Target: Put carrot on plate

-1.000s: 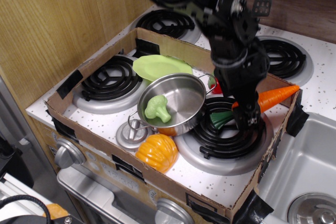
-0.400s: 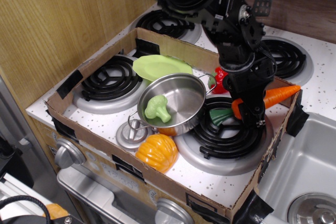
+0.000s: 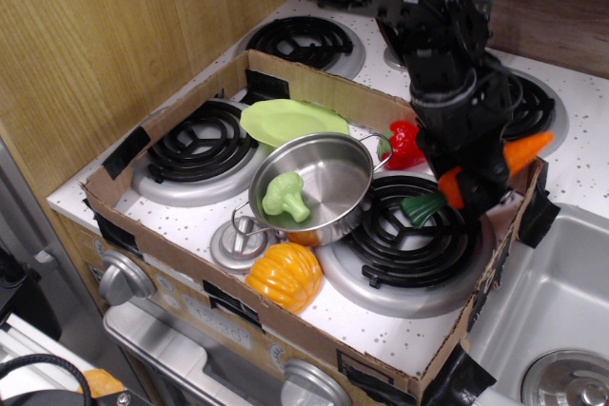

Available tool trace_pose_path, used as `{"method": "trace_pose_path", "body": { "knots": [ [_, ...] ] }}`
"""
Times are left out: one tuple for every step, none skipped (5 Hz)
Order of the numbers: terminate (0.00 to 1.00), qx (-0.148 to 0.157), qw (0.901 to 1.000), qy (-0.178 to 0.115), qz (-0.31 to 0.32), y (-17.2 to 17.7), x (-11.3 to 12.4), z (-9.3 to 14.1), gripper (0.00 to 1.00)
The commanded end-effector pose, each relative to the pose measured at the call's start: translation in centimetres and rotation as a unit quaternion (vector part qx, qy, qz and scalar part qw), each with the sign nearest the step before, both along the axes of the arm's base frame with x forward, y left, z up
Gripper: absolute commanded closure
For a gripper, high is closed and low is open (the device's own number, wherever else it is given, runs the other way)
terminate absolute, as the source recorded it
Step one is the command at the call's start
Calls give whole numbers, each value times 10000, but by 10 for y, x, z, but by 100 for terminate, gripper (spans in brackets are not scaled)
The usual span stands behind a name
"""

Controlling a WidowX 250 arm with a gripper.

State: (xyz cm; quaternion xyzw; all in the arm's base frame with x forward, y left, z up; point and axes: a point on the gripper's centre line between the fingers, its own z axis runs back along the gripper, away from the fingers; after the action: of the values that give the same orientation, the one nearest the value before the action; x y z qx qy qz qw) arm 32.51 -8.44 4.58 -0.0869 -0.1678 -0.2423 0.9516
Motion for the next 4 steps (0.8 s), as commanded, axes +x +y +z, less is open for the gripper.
{"method": "trace_pose_path", "body": {
  "knots": [
    [0, 116, 9995, 310, -12, 26, 9, 55, 100],
    [0, 836, 9921, 337, -870, 62, -7, 54, 100],
    [0, 1290, 9774, 157, -1666, 102, -20, 47, 100],
    [0, 1300, 9687, 546, -2044, 131, -20, 45, 100]
  ]
}}
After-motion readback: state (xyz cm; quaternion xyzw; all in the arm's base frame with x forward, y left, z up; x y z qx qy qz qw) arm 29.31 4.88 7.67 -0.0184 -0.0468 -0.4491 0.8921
